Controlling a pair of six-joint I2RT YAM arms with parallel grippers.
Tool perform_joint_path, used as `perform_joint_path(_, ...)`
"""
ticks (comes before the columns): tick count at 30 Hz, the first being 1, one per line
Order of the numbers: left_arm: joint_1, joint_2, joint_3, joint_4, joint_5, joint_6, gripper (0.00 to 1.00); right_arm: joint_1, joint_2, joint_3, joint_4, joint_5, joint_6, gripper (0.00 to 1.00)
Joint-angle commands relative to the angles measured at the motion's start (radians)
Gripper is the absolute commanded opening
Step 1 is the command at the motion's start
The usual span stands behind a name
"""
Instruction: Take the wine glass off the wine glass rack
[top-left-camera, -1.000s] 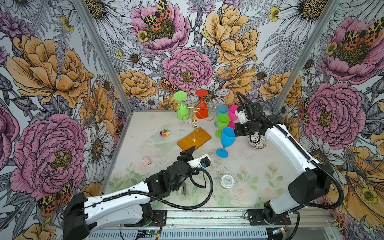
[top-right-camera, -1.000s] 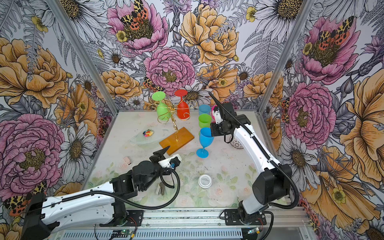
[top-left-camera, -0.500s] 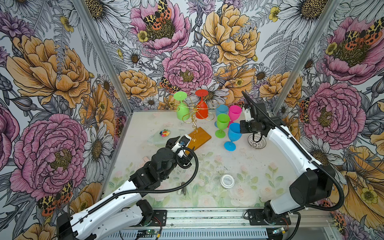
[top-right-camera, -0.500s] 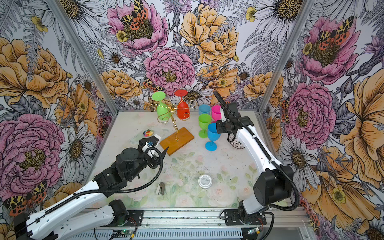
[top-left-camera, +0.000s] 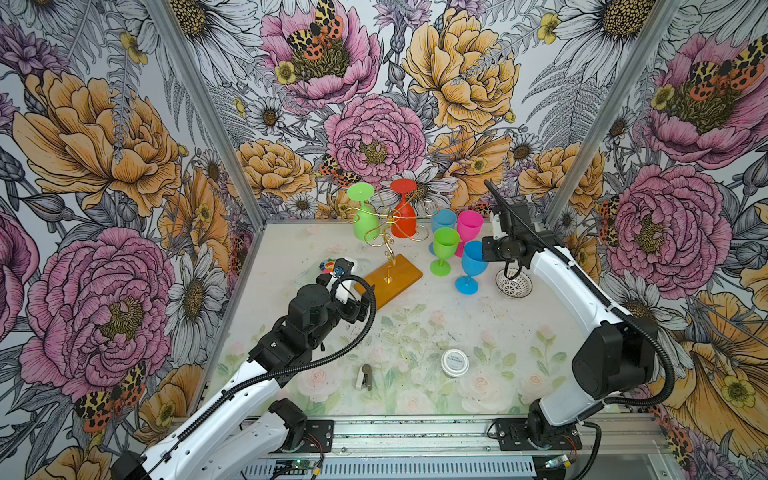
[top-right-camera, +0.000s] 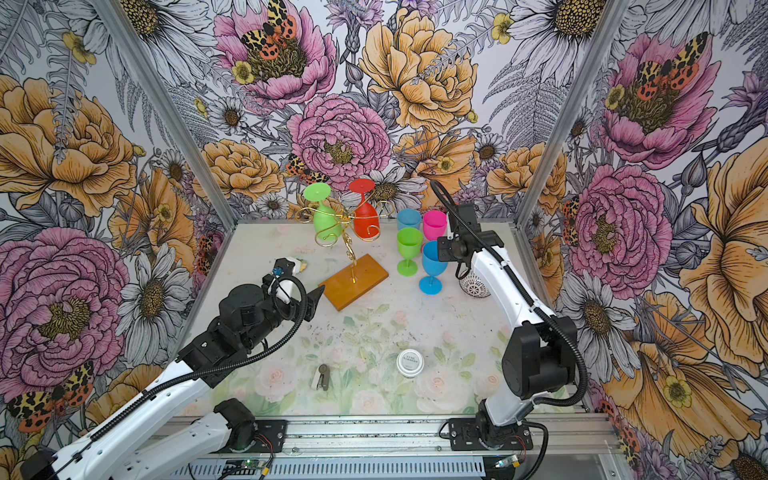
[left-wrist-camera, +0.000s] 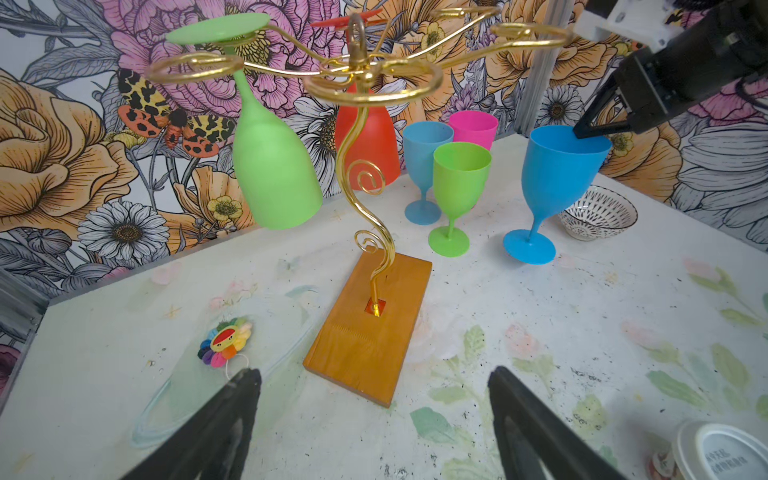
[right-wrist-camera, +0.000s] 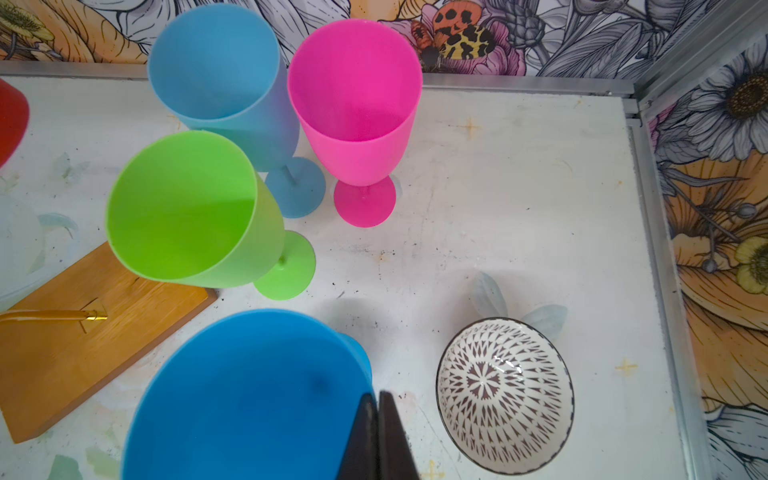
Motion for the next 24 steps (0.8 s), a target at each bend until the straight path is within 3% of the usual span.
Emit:
perform_joint_path(1,0.034,-0.008,0.020,0.008,0.043,-0.055,0.89,-0.018,0.025,0.042,0.061,0.016,0.001,0.00)
perform_joint_path(15,0.180,-0.015,0.013,0.035,0.067,-0.118,0.91,-0.054,0.104,0.062,0.159,-0.007,-0.003,0.00)
perform_joint_path(24,0.223,-0.016,0.013,0.039,0.089,-0.130,0.91,-0.055,0.162,0.106,0.183,-0.015,-0.012,0.00)
